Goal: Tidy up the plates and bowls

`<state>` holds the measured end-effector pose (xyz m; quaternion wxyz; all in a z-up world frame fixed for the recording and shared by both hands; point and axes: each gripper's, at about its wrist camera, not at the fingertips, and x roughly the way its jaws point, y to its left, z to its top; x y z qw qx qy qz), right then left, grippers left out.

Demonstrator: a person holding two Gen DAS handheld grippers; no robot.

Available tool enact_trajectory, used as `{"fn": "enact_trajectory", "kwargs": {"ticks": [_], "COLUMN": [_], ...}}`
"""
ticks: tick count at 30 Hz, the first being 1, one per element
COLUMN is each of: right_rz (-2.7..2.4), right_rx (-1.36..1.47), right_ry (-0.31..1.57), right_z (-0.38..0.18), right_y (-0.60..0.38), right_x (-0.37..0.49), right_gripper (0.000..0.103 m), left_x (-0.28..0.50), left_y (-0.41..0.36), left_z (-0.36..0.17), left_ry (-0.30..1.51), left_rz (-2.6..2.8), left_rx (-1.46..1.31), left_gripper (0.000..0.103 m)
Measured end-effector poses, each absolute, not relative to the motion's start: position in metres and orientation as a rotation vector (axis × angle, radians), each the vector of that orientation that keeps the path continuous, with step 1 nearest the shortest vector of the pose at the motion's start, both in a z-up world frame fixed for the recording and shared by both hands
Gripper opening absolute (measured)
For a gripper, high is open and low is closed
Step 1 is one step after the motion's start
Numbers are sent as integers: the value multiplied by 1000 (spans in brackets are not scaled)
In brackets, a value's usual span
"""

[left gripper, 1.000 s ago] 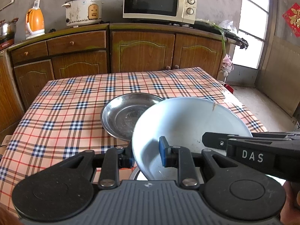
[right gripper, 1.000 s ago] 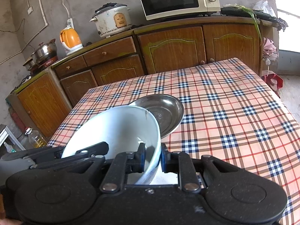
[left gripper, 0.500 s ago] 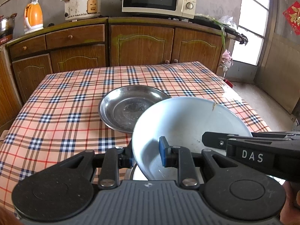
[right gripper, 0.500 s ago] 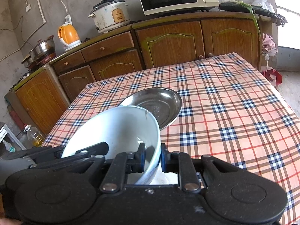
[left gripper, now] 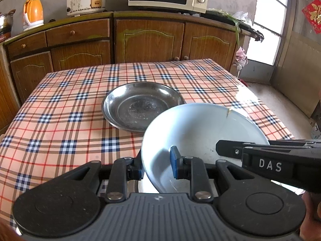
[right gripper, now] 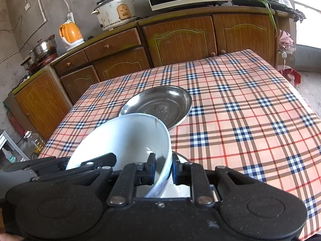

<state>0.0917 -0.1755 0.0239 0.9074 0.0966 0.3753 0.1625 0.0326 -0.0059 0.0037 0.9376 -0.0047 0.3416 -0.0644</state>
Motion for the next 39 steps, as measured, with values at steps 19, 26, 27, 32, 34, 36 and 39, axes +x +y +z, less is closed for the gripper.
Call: {"fn": "enact_trajectory", "kwargs": {"ticks": [19,26,27,32,34,36,39], "right_rz": [327,330,330,330,329,327,323], "right_rx": [222,224,224,224,224,221,216], "right_ry": [840,861,863,877,882,883,889], "right_z": [-4,-15,-16,-23,-25,-26,-28], "right_y": [-182,-182,-181,-180,-179,-179,-179], "right_x": [95,99,99,101,102,102,104], "right_gripper": [22,22,22,22,22,23,23], "left_x": [37,40,41,43,44,45,45], "left_y": [-13,-13,-13,-13,-13,-14,-15], "left_z": [-20,-27,-28,-33,-34,-35,-37], "left_ry": [767,788,793,808,812,813,820], "left_rz": [-142,-140,-141,-140,-141,-142,-146], "left_rx": [13,28,29,38,41,47,49], "left_gripper": [25,25,25,25,25,25,25]}}
